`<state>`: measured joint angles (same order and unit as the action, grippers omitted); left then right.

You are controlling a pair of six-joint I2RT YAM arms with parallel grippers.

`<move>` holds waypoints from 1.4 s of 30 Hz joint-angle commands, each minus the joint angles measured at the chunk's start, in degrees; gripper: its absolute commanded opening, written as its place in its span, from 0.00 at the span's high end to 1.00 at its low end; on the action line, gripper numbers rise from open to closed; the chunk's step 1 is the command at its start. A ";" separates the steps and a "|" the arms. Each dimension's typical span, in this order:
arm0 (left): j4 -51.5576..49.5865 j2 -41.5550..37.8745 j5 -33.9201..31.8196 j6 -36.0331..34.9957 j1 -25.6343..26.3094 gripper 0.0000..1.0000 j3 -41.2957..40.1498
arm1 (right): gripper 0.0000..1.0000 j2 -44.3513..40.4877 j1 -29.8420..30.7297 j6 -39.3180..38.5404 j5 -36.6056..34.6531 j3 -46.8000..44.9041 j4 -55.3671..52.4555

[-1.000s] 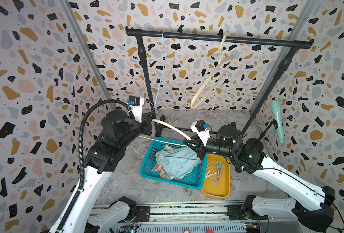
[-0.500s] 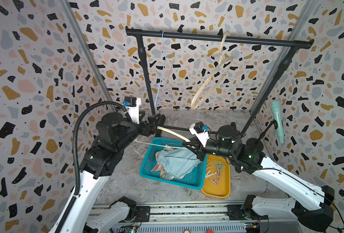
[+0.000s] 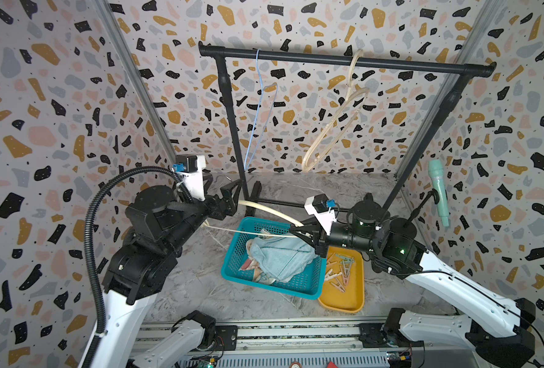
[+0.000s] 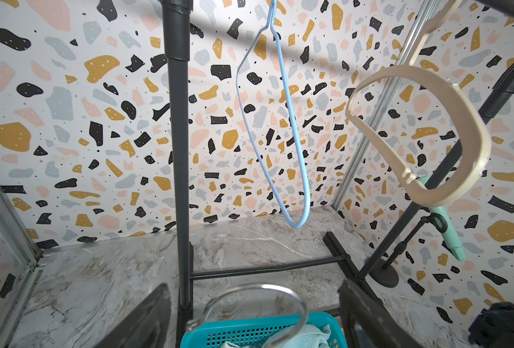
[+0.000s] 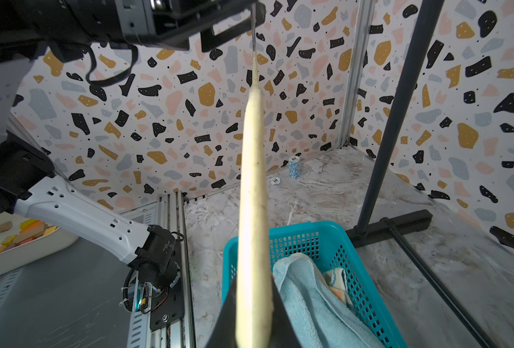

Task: Remove the clothespins securing towels to the hanger
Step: Place the hanger on the clothesline.

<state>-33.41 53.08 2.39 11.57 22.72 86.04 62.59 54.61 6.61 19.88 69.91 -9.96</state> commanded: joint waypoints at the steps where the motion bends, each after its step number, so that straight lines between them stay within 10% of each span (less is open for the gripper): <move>1: -0.58 0.13 -0.74 -0.65 -0.24 0.12 -0.17 | 1.00 -3.12 0.15 1.88 -2.01 1.10 5.95; 42: 2.77 -6.36 15.12 4.38 -0.26 0.04 1.59 | 1.00 -16.20 0.04 1.81 -8.10 3.50 5.67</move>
<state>-34.17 47.20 16.29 15.68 22.70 86.30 48.73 54.61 8.88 13.76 70.15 -7.09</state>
